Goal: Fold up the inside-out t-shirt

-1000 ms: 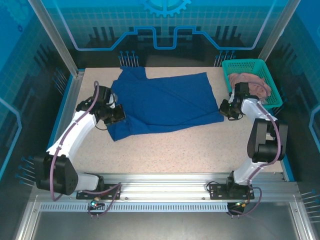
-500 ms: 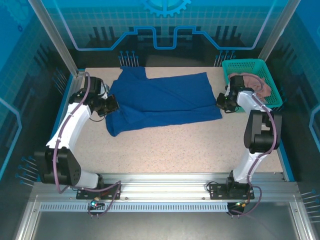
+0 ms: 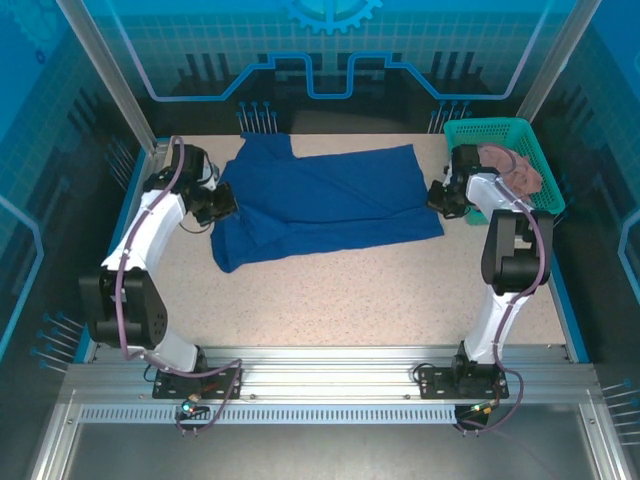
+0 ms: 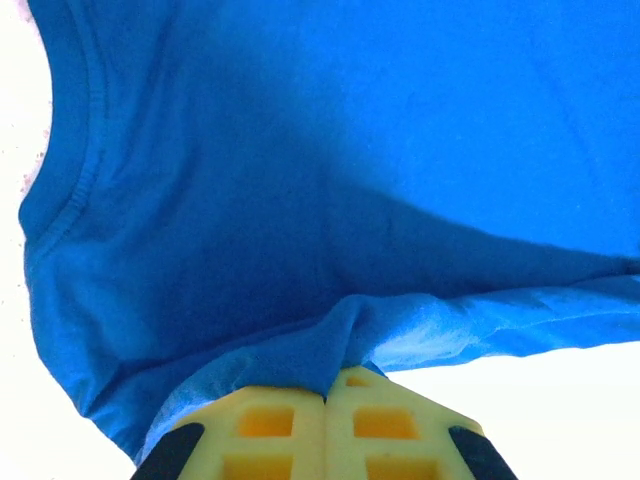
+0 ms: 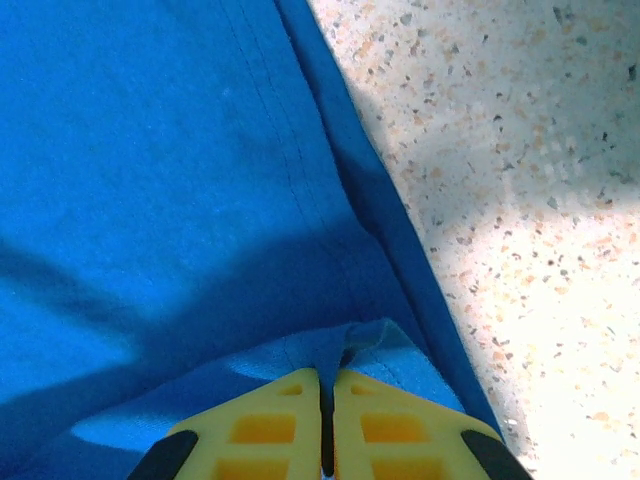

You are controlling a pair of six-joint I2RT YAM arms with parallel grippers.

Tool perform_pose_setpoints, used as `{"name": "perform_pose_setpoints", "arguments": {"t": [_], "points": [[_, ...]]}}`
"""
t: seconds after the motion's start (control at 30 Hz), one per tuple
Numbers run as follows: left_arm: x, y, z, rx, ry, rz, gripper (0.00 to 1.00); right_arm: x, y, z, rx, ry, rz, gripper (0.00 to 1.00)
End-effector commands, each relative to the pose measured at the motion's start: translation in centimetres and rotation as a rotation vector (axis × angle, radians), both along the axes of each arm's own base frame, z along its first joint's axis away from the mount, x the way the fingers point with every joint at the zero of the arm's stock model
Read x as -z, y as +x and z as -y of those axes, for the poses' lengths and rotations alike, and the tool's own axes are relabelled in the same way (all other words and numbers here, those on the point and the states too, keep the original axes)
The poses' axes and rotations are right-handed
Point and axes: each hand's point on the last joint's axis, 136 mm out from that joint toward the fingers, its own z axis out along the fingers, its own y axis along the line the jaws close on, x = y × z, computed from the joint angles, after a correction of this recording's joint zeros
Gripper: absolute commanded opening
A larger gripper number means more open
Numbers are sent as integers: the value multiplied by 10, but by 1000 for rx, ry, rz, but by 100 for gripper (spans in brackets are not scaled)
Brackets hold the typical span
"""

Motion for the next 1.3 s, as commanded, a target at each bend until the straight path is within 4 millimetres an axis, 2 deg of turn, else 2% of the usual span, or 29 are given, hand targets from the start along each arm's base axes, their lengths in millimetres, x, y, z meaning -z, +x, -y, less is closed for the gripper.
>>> {"name": "perform_pose_setpoints", "arguments": {"t": [0.0, 0.33, 0.5, 0.63, 0.73, 0.77, 0.8, 0.87, 0.97, 1.03, 1.17, 1.27], "points": [[-3, 10, -4, 5, -11, -5, 0, 2, 4, -3, -23, -28, -16, 10], [17, 47, -11, -23, 1, -49, 0, 12, 13, -3, -34, -54, -25, 11], [45, 78, -16, -57, -1, -97, 3, 16, 31, -4, -41, -83, -15, 14], [71, 98, -22, -85, 15, -140, 6, 15, 47, -8, -61, -106, -5, 26], [83, 112, -30, -116, 32, -142, 15, 10, 53, -7, -73, -123, 10, 35], [83, 118, -33, -127, 45, -127, 22, 6, 54, -8, -77, -123, 18, 36], [83, 121, -37, -141, 60, -121, 34, 2, 53, -9, -80, -122, 27, 36], [79, 125, -44, -161, 91, -108, 46, -8, 47, -14, -95, -111, 50, 38], [62, 117, -47, -201, 115, -49, 58, -21, 27, -31, -124, -81, 90, 43], [56, 99, -34, -217, 83, 10, 62, -24, 10, -51, -159, -41, 112, 46], [69, 55, 5, -199, -31, 33, 65, -24, -15, -79, -233, -6, 110, 47], [86, 34, 28, -143, -74, -6, 65, -23, -25, -85, -261, -18, 103, 48]]}}
